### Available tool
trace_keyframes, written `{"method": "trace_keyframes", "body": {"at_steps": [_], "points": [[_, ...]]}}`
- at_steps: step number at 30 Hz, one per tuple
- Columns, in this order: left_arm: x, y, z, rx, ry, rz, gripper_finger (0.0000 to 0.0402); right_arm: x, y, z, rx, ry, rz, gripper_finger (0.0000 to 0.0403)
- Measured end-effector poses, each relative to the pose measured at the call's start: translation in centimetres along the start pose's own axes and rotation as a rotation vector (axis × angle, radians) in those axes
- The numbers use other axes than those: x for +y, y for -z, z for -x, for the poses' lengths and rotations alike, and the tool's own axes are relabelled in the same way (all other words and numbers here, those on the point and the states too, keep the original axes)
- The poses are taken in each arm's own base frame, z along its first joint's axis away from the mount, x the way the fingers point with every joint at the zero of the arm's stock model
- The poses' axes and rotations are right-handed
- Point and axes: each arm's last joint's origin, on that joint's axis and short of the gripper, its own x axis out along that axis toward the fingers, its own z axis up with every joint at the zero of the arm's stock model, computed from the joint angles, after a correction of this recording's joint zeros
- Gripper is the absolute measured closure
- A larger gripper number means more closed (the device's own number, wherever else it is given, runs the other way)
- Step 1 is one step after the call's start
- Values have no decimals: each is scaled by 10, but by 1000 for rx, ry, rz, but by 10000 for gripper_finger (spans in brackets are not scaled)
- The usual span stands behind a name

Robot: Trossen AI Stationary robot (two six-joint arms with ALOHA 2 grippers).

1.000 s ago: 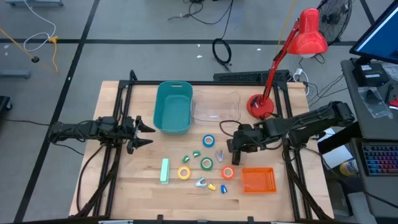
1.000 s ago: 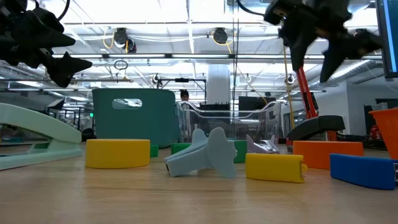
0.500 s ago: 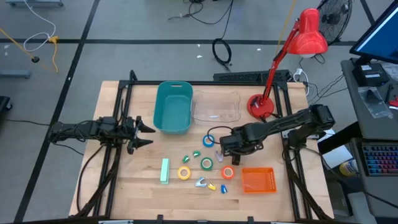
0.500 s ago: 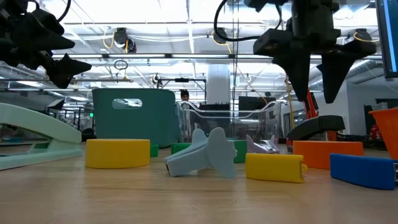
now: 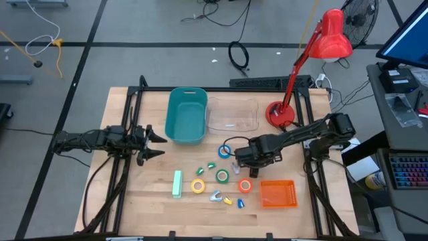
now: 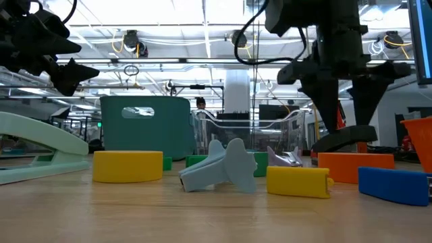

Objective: Pick and place Stapler, Stapler remover, tape
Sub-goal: Put the large black stapler into the blue bin

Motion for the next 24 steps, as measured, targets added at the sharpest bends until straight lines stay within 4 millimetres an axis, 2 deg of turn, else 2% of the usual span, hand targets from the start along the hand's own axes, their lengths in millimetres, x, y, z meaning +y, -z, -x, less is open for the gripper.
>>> {"method": "trace_keyframes", "body": {"at_steps": [5, 15, 24], "points": [[0, 0, 0, 0, 0, 1, 119, 6, 4, -10, 19, -94, -7, 178], [0, 0, 0, -4, 2, 2, 119, -3, 12, -22, 41, -47, -8, 177], [0, -1, 0, -6, 2, 2, 119, -5, 17, -31, 48, -72, -10, 176]]}}
